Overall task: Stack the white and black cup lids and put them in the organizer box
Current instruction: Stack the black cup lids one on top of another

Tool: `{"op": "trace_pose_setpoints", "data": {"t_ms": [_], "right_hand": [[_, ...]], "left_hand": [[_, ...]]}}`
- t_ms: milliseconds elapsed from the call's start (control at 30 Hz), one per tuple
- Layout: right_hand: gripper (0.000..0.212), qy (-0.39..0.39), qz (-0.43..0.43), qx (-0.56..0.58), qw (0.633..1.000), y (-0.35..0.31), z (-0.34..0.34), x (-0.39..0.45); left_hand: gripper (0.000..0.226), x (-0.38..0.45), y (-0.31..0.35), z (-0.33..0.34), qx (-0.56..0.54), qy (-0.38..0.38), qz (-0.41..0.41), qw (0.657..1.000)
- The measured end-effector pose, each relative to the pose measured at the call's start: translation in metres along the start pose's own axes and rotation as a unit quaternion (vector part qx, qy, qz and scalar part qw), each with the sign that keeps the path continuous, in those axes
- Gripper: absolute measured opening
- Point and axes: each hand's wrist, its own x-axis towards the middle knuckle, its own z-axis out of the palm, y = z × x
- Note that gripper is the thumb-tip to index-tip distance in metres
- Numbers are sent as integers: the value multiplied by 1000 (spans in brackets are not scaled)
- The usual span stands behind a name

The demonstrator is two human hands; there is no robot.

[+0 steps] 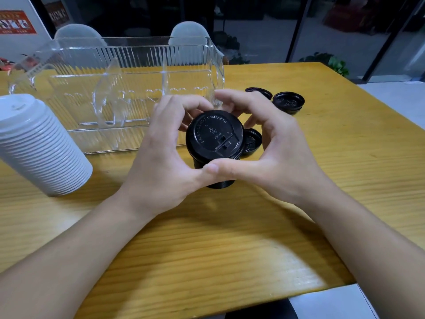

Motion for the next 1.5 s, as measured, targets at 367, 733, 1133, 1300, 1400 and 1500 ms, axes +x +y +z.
{"op": "trace_pose_setpoints", "data": {"t_ms": [367, 733, 1133, 1300, 1400, 1500], "right_hand": [[52, 14, 41, -10, 999, 12, -11, 3], [47, -42, 62, -17, 997, 13, -11, 2], [51, -111, 84, 17, 990, 13, -17, -1], [60, -83, 67, 12, 994, 15, -7, -1], [72, -114, 84, 74, 987, 17, -8, 2], [72, -133, 89, 95, 983, 19, -9, 3]], "left_hand": [[106, 1, -11, 2, -78, -80, -114, 987], [107, -1, -14, 6, -141, -113, -162, 970], [116, -2, -14, 4, -151, -141, -167, 964], [118, -3, -13, 5, -166, -145, -175, 960], [119, -1, -14, 4, -185, -152, -180, 954], [120, 0, -14, 4, -199, -157, -189, 949]]}}
